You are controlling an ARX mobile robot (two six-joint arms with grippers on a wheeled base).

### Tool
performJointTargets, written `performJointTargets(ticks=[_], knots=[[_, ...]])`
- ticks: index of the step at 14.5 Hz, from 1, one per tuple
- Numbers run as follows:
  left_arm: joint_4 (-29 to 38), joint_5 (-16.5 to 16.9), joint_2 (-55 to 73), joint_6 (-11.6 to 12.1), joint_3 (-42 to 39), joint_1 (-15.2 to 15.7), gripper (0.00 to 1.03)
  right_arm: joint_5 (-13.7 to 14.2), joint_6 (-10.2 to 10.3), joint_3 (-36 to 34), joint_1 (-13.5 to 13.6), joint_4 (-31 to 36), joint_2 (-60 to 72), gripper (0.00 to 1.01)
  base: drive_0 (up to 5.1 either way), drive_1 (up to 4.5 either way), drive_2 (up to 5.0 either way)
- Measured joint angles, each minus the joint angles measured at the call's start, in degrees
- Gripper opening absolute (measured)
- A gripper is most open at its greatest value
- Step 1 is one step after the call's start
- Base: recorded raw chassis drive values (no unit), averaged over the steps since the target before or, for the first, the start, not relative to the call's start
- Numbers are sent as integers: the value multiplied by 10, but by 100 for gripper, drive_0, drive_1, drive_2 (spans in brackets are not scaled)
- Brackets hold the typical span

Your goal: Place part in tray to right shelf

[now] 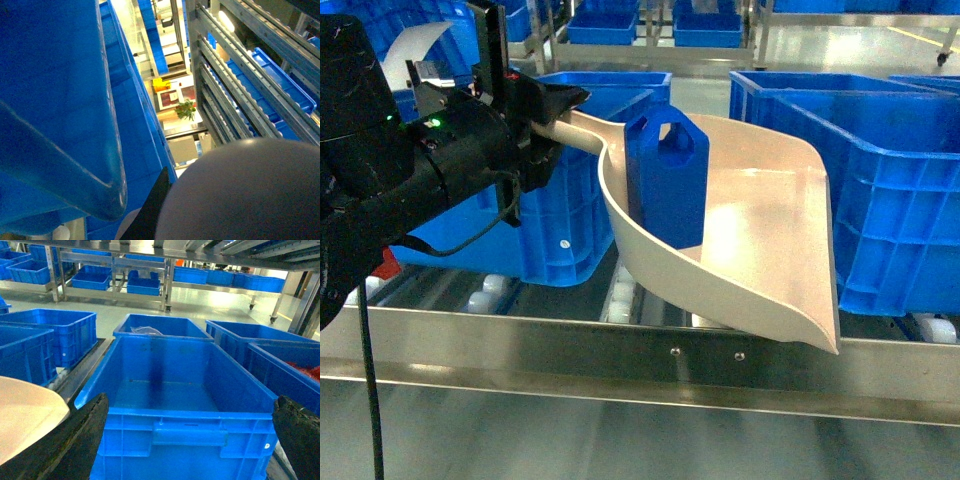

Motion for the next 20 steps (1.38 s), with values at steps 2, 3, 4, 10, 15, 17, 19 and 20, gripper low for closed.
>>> performJointTargets(ticks=[2,3,4,10,15,17,19,20], knots=[[0,0,0,0,0,0,13,0,0,0,0,0,0,98,0,0,0],[0,0,0,0,0,0,13,0,0,0,0,0,0,98,0,0,0],[0,0,0,0,0,0,13,0,0,0,0,0,0,98,0,0,0],[0,0,0,0,0,0,13,0,0,0,0,0,0,98,0,0,0],[-99,-213,-38,-24,0,-29,13,0,0,0,0,0,0,98,0,0,0],[-88,-272,-43,-33,0,-34,13,0,0,0,0,0,0,98,0,0,0],[-80,-310,-46,-37,0,-33,13,0,0,0,0,0,0,98,0,0,0],[-78,-323,-48,-38,0,-29,13,0,0,0,0,0,0,98,0,0,0]])
